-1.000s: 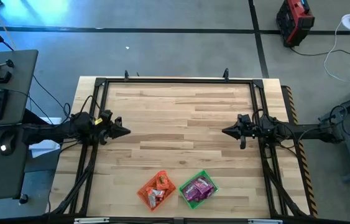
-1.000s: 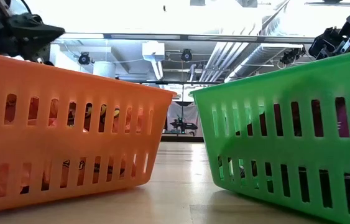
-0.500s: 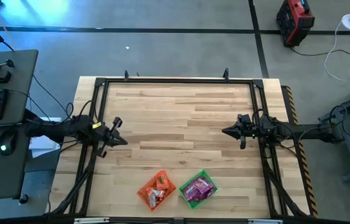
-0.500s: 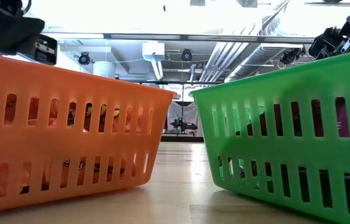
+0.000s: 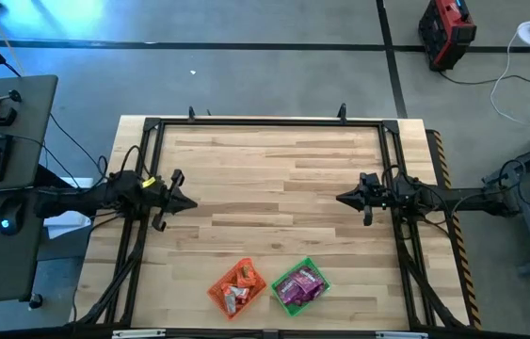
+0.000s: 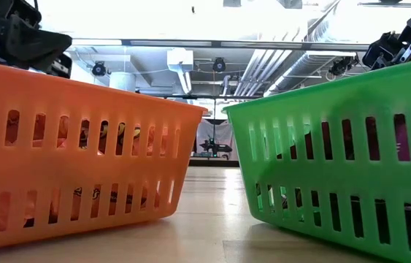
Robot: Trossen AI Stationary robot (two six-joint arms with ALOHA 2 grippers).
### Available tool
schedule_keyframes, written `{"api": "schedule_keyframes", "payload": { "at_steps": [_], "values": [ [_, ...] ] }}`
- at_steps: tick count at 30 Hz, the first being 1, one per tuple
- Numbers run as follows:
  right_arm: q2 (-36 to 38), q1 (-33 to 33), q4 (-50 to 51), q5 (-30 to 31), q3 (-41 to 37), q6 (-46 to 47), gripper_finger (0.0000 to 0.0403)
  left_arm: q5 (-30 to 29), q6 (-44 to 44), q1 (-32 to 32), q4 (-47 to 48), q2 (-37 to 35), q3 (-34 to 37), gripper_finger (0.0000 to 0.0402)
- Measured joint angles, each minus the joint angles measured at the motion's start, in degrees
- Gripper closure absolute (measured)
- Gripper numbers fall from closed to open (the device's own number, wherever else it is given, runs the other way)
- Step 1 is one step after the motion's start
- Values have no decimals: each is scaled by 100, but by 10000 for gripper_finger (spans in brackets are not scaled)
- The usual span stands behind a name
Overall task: Sort candy by brand, put in halloween buckets
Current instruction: Return to Home Position
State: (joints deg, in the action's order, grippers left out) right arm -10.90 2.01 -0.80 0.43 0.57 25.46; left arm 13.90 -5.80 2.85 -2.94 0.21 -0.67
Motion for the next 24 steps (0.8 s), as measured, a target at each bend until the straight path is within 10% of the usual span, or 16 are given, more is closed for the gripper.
{"api": "schedule_keyframes", "payload": {
  "at_steps": [24],
  "values": [
    [100, -76, 2, 14, 1, 1, 402, 1, -156, 74, -4, 59, 0, 402]
  ]
}}
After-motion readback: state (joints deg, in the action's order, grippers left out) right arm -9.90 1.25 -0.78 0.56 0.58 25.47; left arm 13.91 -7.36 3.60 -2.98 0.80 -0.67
